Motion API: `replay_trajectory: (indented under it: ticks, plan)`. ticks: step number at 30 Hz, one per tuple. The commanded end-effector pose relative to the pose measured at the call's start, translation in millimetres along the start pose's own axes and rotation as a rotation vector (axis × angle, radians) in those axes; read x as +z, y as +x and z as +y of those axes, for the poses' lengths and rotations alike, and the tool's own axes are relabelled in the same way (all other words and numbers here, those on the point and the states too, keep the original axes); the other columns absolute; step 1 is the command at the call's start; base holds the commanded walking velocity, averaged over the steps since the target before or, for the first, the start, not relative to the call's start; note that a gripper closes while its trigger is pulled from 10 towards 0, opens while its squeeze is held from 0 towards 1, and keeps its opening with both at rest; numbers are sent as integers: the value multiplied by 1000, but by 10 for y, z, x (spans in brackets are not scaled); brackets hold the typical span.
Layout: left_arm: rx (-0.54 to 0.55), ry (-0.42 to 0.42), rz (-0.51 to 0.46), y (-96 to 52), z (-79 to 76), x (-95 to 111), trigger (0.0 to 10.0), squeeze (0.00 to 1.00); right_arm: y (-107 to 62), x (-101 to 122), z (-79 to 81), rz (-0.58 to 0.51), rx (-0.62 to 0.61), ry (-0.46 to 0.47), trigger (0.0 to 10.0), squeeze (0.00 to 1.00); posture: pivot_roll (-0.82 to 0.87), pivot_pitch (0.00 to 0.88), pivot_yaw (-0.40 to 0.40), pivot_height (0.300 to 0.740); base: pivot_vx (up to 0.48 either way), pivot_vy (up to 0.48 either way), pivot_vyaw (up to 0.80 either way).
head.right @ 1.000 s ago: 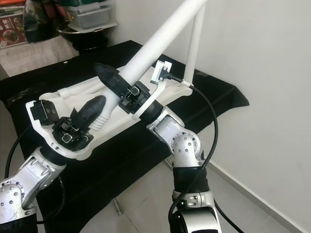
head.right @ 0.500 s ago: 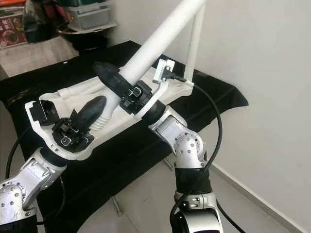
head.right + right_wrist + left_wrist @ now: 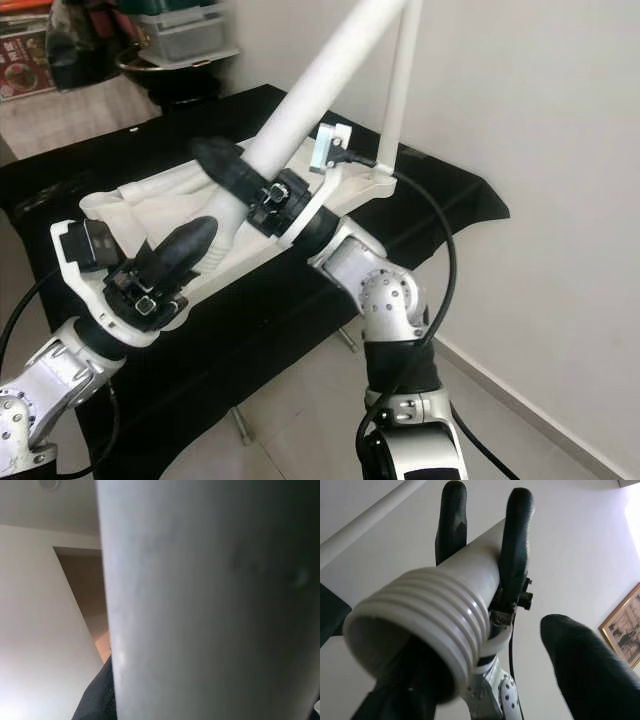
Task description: Building children table
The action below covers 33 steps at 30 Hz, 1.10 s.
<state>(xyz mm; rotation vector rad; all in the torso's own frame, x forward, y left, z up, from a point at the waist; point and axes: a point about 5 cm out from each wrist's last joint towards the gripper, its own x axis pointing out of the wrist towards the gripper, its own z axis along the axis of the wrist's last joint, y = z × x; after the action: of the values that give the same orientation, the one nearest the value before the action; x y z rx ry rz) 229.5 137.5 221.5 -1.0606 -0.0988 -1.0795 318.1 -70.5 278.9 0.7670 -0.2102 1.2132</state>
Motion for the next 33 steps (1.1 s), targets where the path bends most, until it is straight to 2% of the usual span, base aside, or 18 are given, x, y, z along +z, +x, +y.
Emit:
replay_trajectory:
  ticks: [1, 7, 10, 12, 13, 14, 15, 16, 17, 21, 22, 23, 24, 25, 28, 30, 31, 33]
  plan:
    - [56, -14, 55, -218, 26, -59, 10000, 1000, -91, 361, -87, -125, -57, -61, 0, 0, -25, 7, 22, 740, 0, 0, 0]
    - [178, -16, 77, -552, 39, -133, 10000, 1000, -290, 679, -231, -239, -162, -72, 0, 0, -18, 13, 20, 740, 0, 0, 0]
    - [219, -5, 93, -595, 53, -169, 10000, 1000, -332, 663, -268, -225, -191, -86, 0, 0, -18, 13, 16, 740, 0, 0, 0]
    - [283, 43, 96, -601, 94, -192, 10000, 1000, -377, 528, -347, -140, -275, -161, 0, 0, -21, 14, 14, 740, 0, 0, 0]
    - [361, 99, 79, -569, 161, -194, 10000, 0, -417, 393, -378, -66, -322, -222, 10000, 0, -25, 18, 13, 740, 0, 0, 0]
    - [361, 99, 79, -569, 161, -194, 10000, 0, -417, 393, -378, -66, -322, -222, 10000, 0, -25, 18, 13, 740, 0, 0, 0]
    - [508, 176, 44, -512, 285, -196, 10000, 0, -491, 192, -401, 15, -374, -263, 10000, 0, -33, 24, 19, 740, 0, 0, 0]
    - [508, 176, 44, -512, 285, -196, 10000, 0, -491, 192, -401, 15, -374, -263, 10000, 0, -33, 24, 19, 740, 0, 0, 0]
    - [617, 295, 65, -459, 363, -240, 10000, 0, -596, 15, -468, 103, -475, -346, 10000, 0, -34, 26, 21, 740, 0, 0, 0]
    - [663, 359, 103, -432, 389, -293, 10000, 0, -675, -97, -524, 168, -542, -432, 10000, 0, -34, 26, 21, 740, 0, 0, 0]
    - [721, 455, 127, -415, 412, -323, 10000, 0, -750, -188, -540, 196, -574, -463, 10000, 0, -32, 29, 27, 740, 0, 0, 0]
    - [721, 455, 127, -415, 412, -323, 10000, 0, -750, -188, -540, 196, -574, -463, 10000, 0, -32, 29, 27, 740, 0, 0, 0]
    - [769, 572, 146, -415, 421, -338, 10000, 0, -813, -275, -536, 218, -598, -487, 10000, 0, -32, 30, 31, 740, 0, 0, 0]
    - [799, 628, 125, -424, 406, -335, 10000, 0, -879, -387, -514, 240, -617, -494, 10000, 0, -39, 31, 38, 740, 0, 0, 0]
    - [817, 658, 107, -431, 392, -333, 10000, 0, -920, -461, -495, 253, -629, -499, 10000, 0, -39, 31, 38, 740, 0, 0, 0]
    - [912, 698, 71, -558, 379, -303, 10000, 0, -1016, -678, -409, 297, -637, -480, 10000, 0, -39, 33, 48, 740, 0, 0, 0]
    - [912, 698, 71, -558, 379, -303, 10000, 0, -1016, -678, -409, 297, -637, -480, 10000, 0, -39, 33, 48, 740, 0, 0, 0]
    - [1004, 741, 76, -706, 402, -337, 10000, 0, -1050, -743, -380, 299, -667, -471, 10000, 0, -44, 31, 53, 740, 0, 0, 0]
